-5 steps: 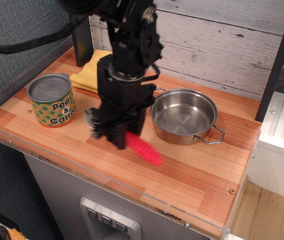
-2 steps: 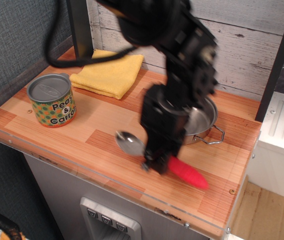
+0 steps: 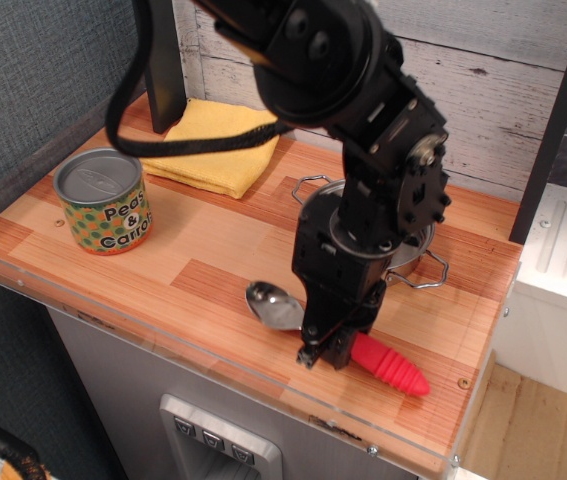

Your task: Move the red spoon to the middle front of the table so that it is in between the pot and can.

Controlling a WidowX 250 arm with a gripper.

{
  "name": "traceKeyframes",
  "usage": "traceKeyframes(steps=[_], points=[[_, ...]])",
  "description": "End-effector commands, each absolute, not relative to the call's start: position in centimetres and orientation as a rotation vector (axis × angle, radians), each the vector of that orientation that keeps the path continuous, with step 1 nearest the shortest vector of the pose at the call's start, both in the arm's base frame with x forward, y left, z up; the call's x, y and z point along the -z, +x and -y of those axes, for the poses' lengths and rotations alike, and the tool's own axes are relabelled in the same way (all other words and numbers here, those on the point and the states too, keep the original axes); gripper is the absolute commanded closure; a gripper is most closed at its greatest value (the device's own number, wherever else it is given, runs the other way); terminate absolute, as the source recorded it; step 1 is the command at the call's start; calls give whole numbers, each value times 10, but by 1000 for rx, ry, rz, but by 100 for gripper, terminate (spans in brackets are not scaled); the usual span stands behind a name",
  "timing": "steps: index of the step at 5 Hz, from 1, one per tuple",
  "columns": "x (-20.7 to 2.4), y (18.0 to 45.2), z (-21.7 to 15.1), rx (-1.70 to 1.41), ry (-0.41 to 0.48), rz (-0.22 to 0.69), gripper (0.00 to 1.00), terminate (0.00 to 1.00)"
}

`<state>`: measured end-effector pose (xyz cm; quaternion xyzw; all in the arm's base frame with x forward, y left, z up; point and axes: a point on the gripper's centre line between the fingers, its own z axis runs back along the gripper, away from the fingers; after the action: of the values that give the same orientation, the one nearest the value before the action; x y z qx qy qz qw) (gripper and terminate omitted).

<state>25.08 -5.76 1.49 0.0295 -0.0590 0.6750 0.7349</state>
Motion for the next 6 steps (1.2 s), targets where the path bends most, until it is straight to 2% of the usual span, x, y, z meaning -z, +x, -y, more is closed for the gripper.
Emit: traceKeyframes(steps=[1, 2, 4, 5, 6], points=[[-17, 254, 58, -1434, 33, 106, 0, 0], [-23, 256, 53, -1408, 15, 103, 0, 0], [-87, 257, 41, -1348, 5, 184, 0, 0], [-109, 261, 23, -1194, 22, 179, 0, 0], [-121, 270, -12, -943, 32, 150, 0, 0]])
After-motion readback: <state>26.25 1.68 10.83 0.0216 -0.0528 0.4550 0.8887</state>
